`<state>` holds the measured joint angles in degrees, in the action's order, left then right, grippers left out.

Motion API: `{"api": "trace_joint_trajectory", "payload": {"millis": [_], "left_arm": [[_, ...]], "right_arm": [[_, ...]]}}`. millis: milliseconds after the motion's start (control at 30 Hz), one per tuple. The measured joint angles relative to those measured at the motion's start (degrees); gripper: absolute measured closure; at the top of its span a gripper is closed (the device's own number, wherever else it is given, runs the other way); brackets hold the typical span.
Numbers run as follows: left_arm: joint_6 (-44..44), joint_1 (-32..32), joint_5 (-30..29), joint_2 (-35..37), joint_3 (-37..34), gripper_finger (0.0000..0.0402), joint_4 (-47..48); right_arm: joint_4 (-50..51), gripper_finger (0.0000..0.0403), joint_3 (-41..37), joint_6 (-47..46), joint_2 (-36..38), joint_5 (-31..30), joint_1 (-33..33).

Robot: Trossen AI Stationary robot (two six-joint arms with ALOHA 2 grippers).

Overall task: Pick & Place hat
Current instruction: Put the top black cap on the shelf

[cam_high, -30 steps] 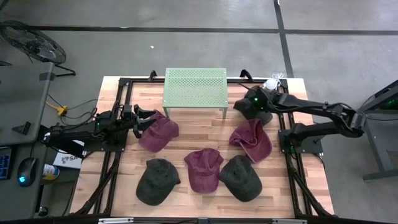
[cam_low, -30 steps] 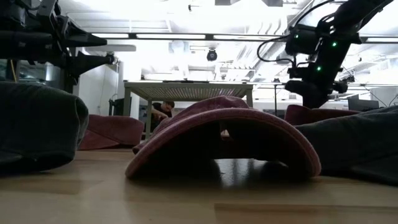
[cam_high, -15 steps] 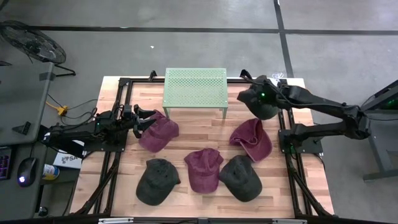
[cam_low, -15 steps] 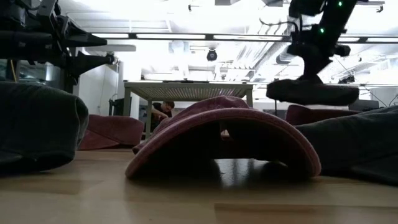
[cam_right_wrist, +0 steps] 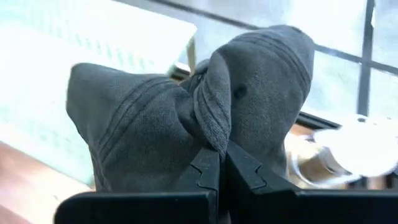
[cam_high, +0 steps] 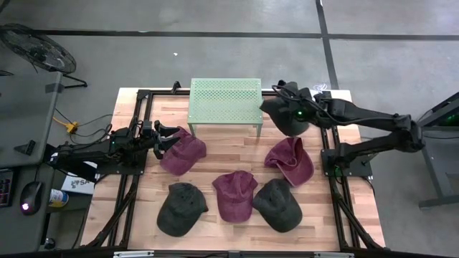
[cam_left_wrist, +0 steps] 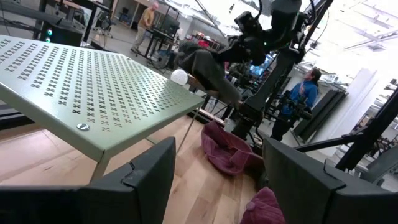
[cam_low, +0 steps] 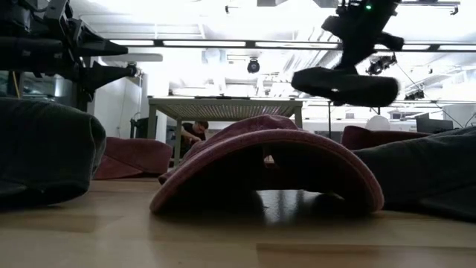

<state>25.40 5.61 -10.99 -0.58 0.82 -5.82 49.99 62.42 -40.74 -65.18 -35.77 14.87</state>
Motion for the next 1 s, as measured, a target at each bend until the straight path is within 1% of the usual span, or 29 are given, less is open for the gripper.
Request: {"api": "trace_joint_trajectory", "payload": {"millis": [100, 400, 567, 667, 800, 867, 1000], "left_arm": [[0.01, 0.0, 0.01, 0.01, 0.0, 0.0163, 0.0], [-0.01, 0.0, 0.01, 0.02, 0.0, 0.0163, 0.0], [-0.01, 0.0, 0.01, 0.02, 0.0, 0.0163, -0.01], [0.01, 0.0, 0.01, 0.02, 0.0, 0.0163, 0.0], [0.0, 0.0, 0.01, 0.02, 0.0, 0.0163, 0.0], [-0.01, 0.0, 0.01, 0.0, 0.0, 0.0163, 0.0], [0.01, 0.0, 0.01, 0.02, 0.0, 0.0163, 0.0]], "right_arm": [[-5.48, 0.0403, 0.21, -0.6, -2.49, -1.16, -1.11], [-22.3, 0.0403, 0.22, -1.97, -8.41, -1.5, -1.87], [-31.2, 0.0403, 0.24, -2.94, -11.12, -4.09, -2.69], [-31.77, 0.0403, 2.6, -3.7, -13.37, -5.57, -2.86], [-30.92, 0.0403, 7.99, -3.84, -17.14, -7.99, -3.04], [-28.73, 0.0403, 11.45, -4.65, -19.44, -10.03, -3.04], [-23.89, 0.0403, 17.94, -9.34, -24.13, -13.55, -3.04]]}}
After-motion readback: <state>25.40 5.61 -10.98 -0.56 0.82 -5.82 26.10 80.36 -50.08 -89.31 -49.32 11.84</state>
